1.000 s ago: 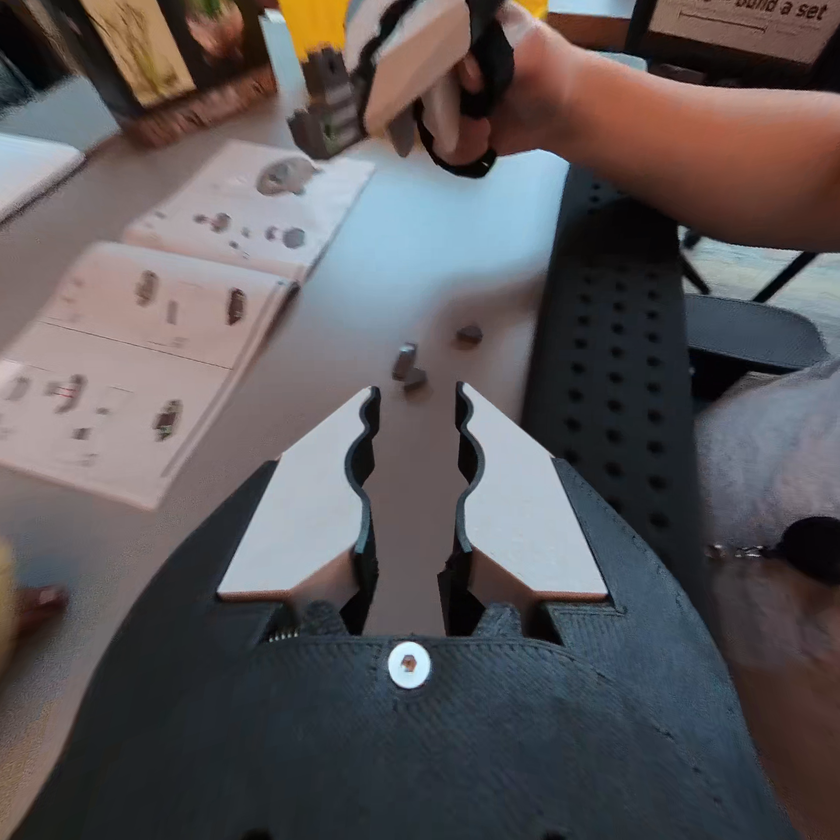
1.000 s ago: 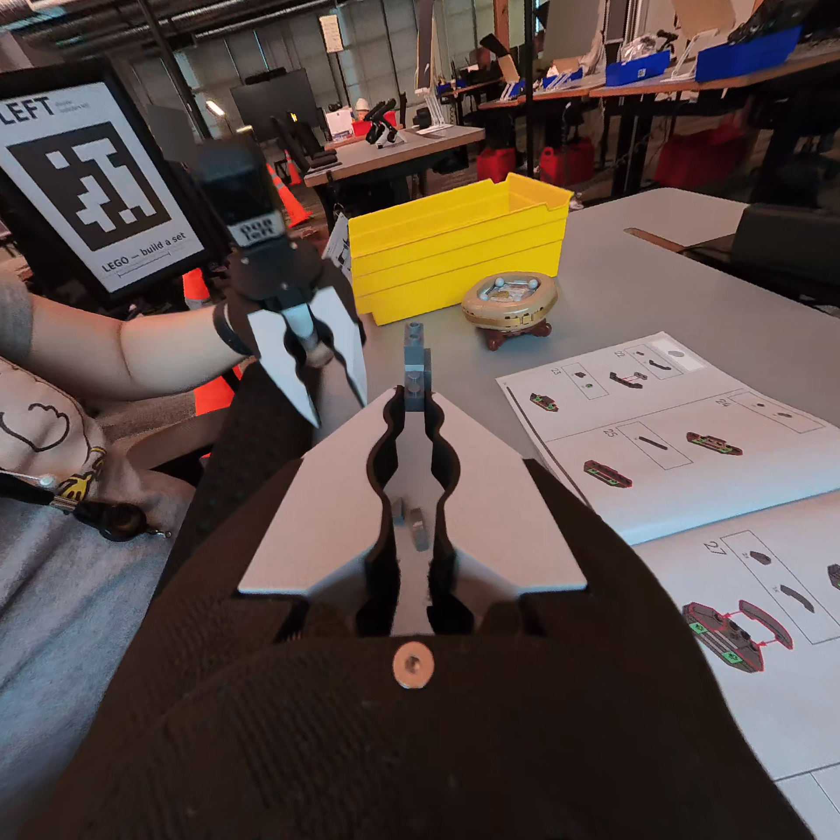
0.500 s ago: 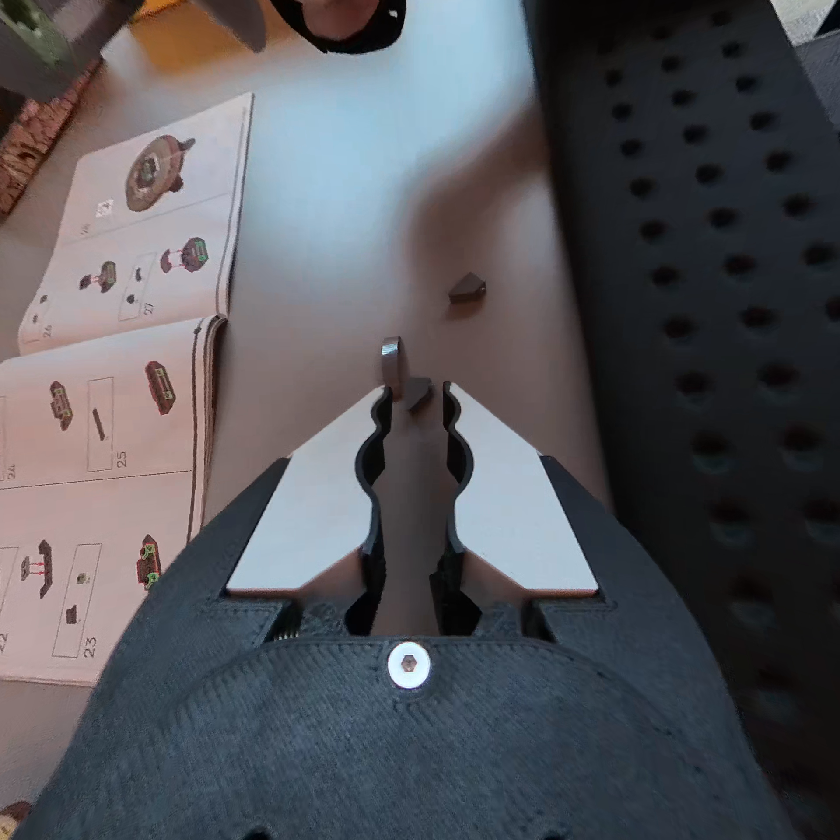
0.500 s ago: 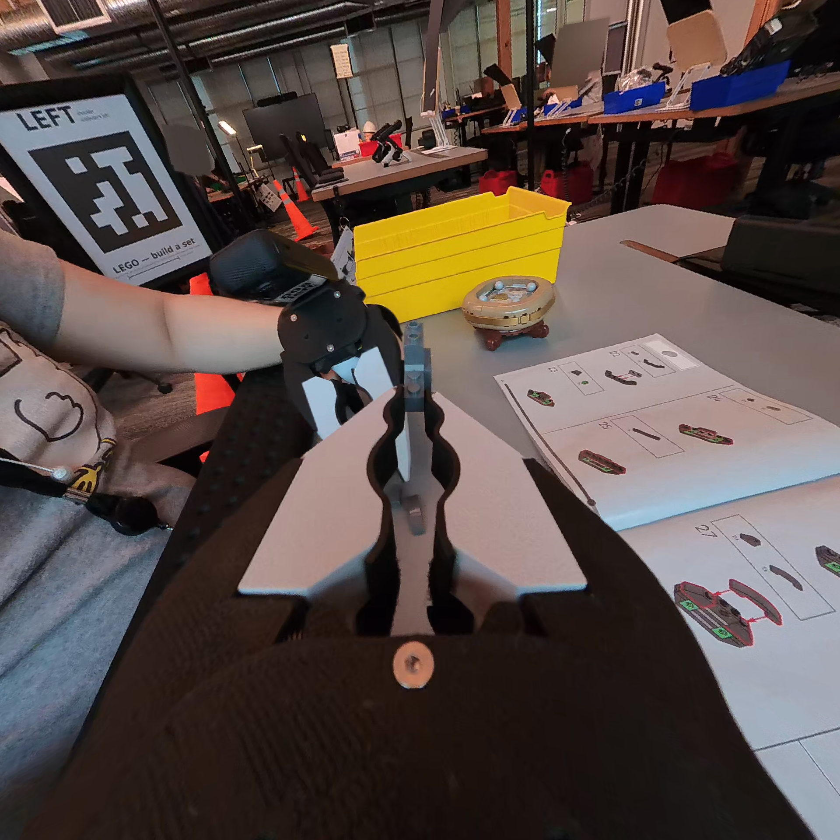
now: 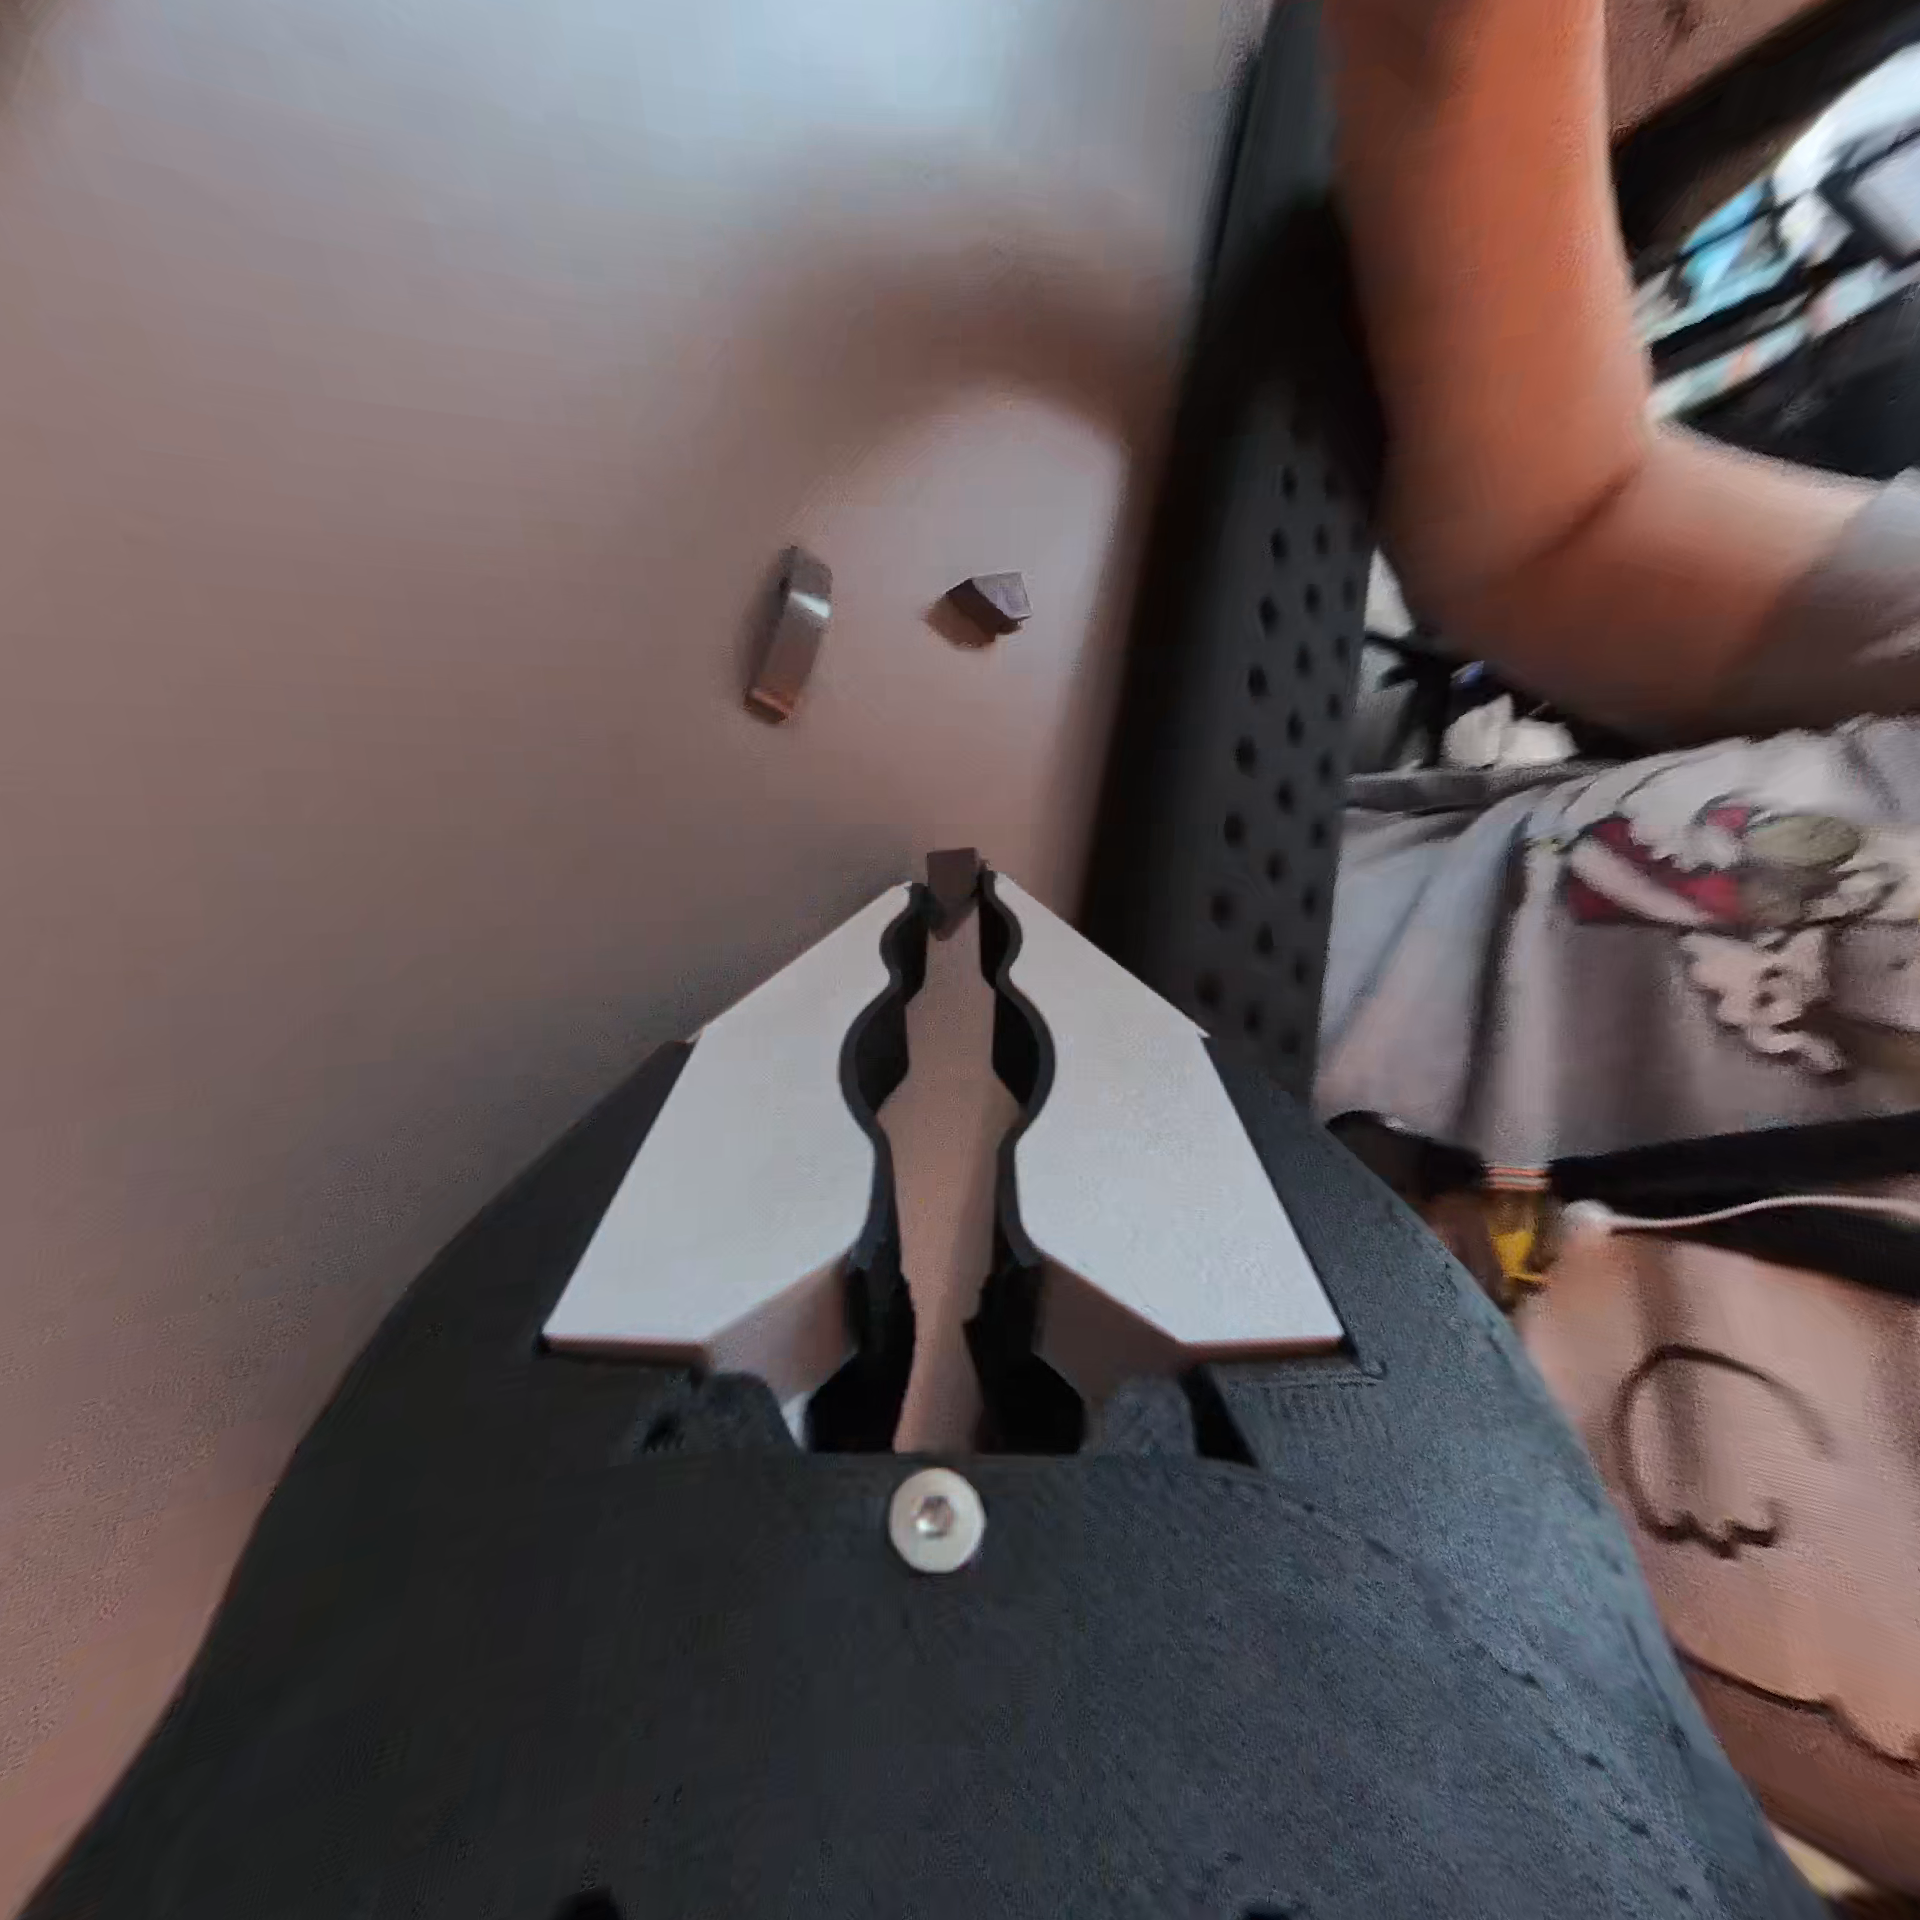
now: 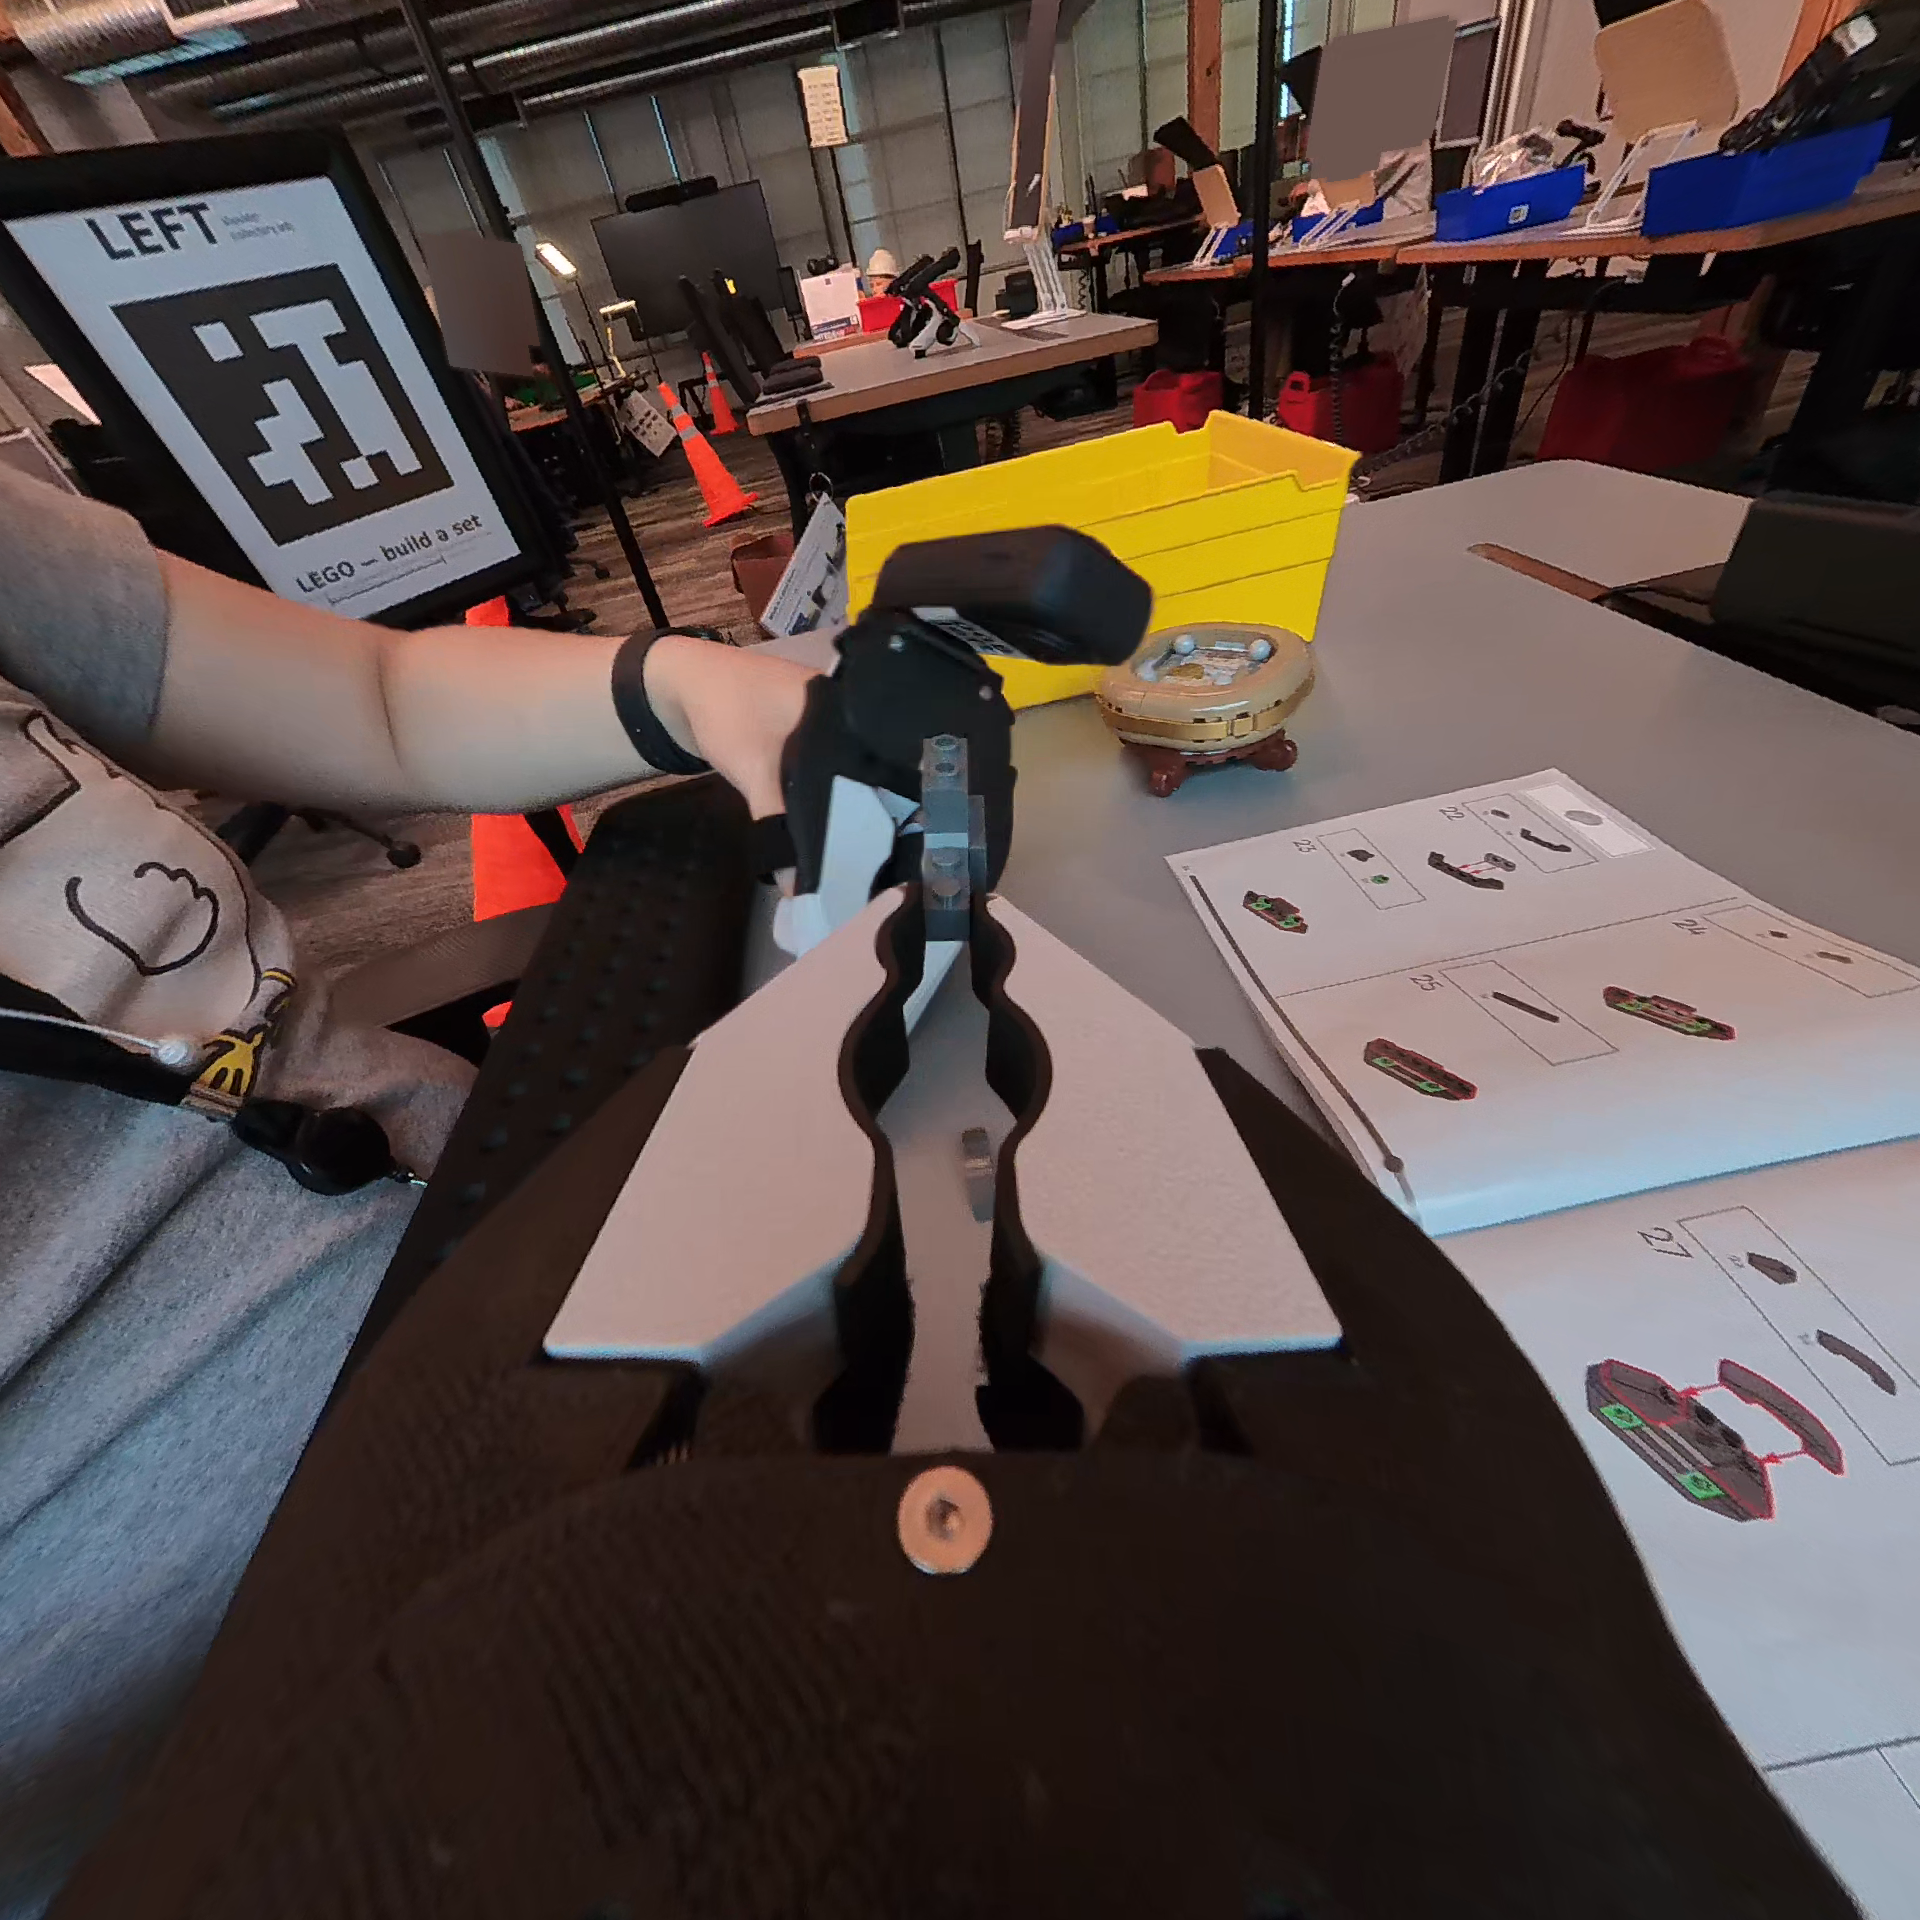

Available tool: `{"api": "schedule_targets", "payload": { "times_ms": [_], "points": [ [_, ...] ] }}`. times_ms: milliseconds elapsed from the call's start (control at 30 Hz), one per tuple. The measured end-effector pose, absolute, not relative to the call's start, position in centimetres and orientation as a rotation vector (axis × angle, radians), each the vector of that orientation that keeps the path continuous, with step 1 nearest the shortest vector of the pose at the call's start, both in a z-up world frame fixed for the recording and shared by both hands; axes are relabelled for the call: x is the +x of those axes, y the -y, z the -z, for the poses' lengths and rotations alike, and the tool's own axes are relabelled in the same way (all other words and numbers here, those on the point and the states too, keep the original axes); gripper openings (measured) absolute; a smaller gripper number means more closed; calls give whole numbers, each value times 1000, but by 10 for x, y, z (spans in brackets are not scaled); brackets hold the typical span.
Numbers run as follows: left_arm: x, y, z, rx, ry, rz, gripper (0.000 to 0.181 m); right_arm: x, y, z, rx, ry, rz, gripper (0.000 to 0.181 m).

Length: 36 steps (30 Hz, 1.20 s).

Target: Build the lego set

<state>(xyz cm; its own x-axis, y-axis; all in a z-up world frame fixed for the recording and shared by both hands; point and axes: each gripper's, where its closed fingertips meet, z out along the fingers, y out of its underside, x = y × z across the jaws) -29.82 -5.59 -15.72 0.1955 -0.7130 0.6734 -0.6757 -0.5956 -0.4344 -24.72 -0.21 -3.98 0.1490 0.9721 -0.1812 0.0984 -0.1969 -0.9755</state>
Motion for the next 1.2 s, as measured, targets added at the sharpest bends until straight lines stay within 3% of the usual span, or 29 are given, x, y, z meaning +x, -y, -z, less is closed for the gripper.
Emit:
{"api": "schedule_targets", "payload": {
  "times_ms": [500,567,767,933,1100,1200],
  "points": [
    [-314,40,161,-2447,-1126,1501,10,-252,17,34,-1443,1148,-1191,6],
    [-317,37,165,-2448,-1094,1496,0,-252,17,34,-1441,1152,-1189,6],
    [-316,43,154,-2346,-1130,1552,0,-258,20,52,-1492,1240,-1110,6],
    [-316,48,134,-1862,-1500,1031,18,-261,10,81,-1640,1264,-1053,6],
    [-311,54,133,-1427,-1799,435,8,-261,10,83,-1647,1255,-1073,6],
    [-316,47,149,-1408,-1947,193,24,-259,8,79,-1638,1236,-1079,6]
  ]
}}
